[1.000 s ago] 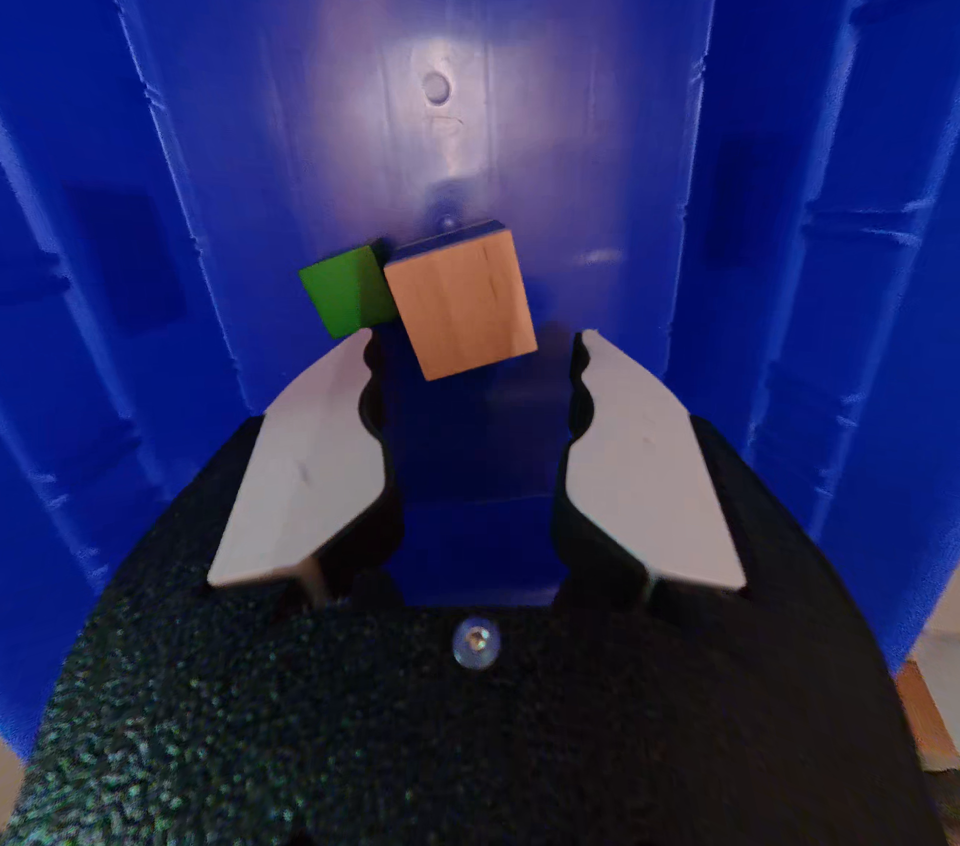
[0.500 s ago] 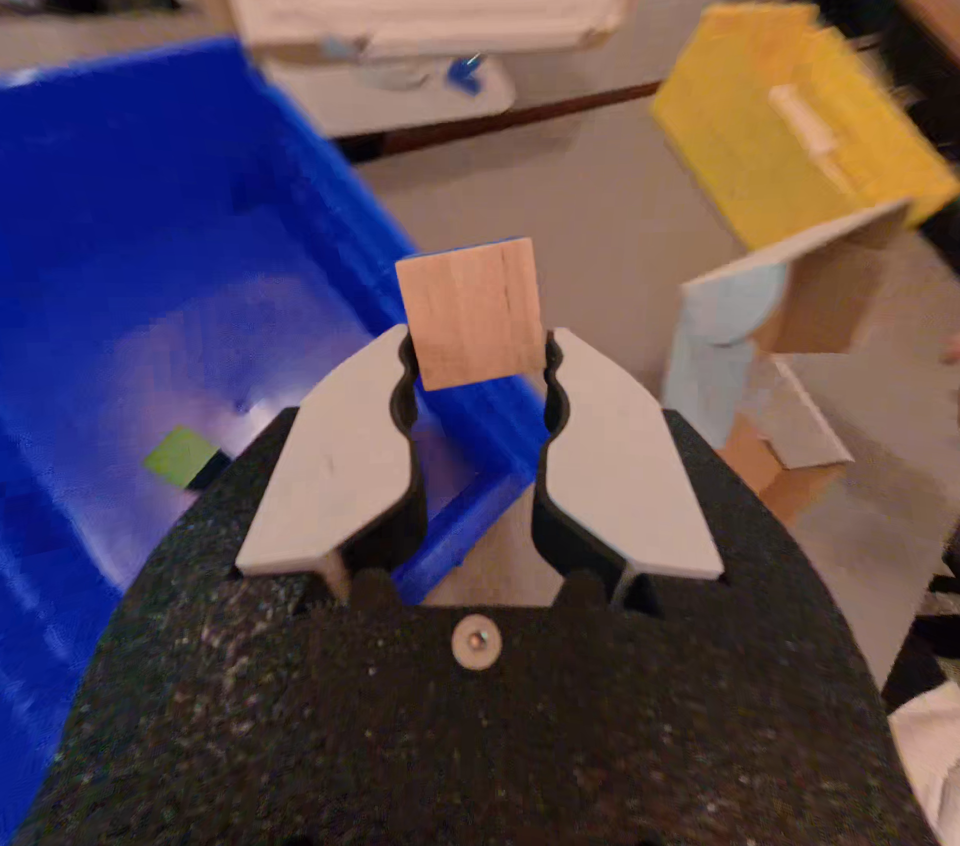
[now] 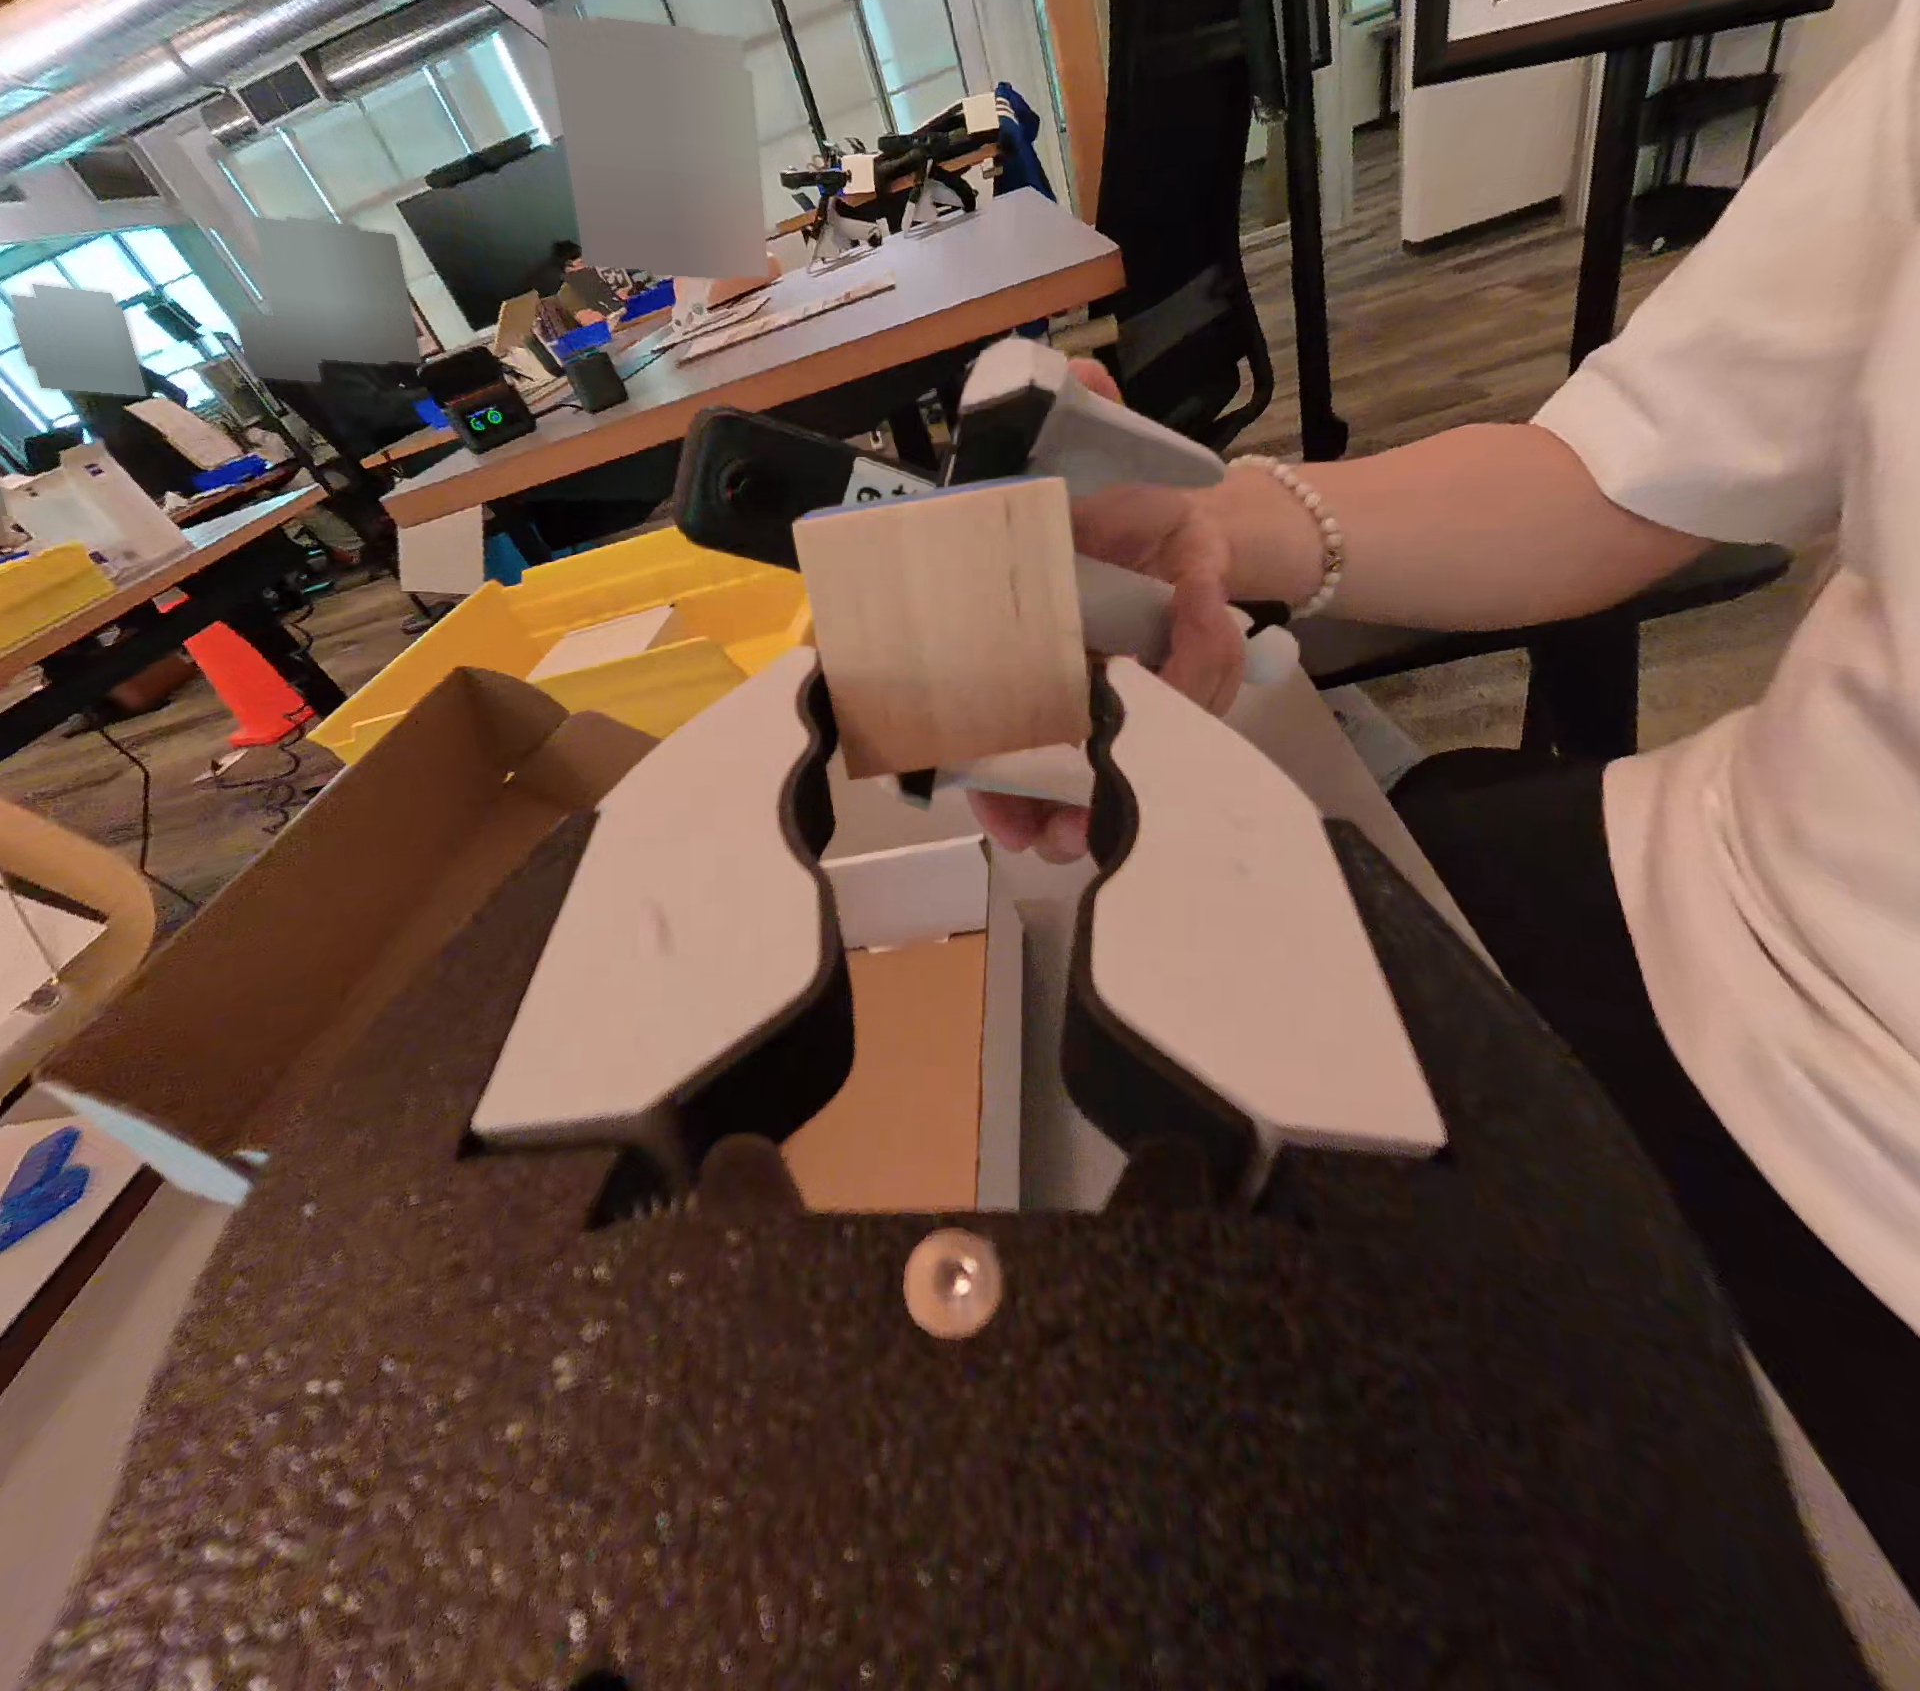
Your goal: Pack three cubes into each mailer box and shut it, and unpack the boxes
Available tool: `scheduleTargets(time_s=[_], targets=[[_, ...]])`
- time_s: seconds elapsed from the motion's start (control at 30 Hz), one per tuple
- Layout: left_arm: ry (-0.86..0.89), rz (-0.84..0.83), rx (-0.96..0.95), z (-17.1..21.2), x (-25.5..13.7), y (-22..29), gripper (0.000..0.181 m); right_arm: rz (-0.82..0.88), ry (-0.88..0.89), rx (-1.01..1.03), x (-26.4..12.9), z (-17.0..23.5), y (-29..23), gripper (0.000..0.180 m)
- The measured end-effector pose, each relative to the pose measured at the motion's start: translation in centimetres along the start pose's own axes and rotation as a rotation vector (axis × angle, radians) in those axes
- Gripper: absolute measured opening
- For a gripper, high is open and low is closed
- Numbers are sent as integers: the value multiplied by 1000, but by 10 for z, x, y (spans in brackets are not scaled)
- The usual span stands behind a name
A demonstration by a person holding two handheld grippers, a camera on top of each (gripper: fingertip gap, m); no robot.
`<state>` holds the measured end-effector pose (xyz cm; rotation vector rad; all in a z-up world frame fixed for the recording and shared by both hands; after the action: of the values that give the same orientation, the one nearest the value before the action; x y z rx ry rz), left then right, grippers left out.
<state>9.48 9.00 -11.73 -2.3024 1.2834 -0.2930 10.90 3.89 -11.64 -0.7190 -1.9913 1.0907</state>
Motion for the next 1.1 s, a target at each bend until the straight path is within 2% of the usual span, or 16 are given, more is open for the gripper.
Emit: scheduleTargets(time_s=[0.1,0.2,0.27,0.37,0.5,0.6,0.67,0.77,0.9,0.97,1.1], targets=[[-45,3,26,8,7,3,46,9,1,24,3,1,7,58],[-118,-29,42,22,10,4,45,75,-4,-7,-1,-2,16,56],[-228,-80,1,38,7,-1,44,142,0,-55,-5,-6,25,55],[-347,-281,-112,54,-16,-21,59,437,52,-205,-24,-21,51,54],[-581,-659,-442,80,-91,-61,54,1042,-10,-590,-70,-40,81,52],[-857,-784,-712,109,-148,-67,58,1292,-110,-777,-81,-43,88,50],[-948,-828,-821,121,-173,-75,63,1403,-208,-851,-83,-40,99,50],[-979,-895,-953,135,-196,-93,63,1469,-335,-906,-82,-30,116,50],[-982,-908,-1097,156,-203,-117,62,1492,-416,-942,-81,-24,122,51],[-1055,-949,-1142,171,-210,-128,55,1496,-418,-916,-83,-24,125,51],[-1185,-1016,-1226,201,-220,-147,56,1474,-403,-921,-85,-24,125,51]])
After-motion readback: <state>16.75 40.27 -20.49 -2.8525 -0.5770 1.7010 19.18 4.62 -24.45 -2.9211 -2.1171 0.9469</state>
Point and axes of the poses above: each gripper's, where its closed fingertips meet, x out along the fingers, z out of its underside, y = z × x across the jaws, the point moved 3 cm from there along -x, back along the fingers, and after that the axes turned 13 degrees about x, right-handed, at the moved point
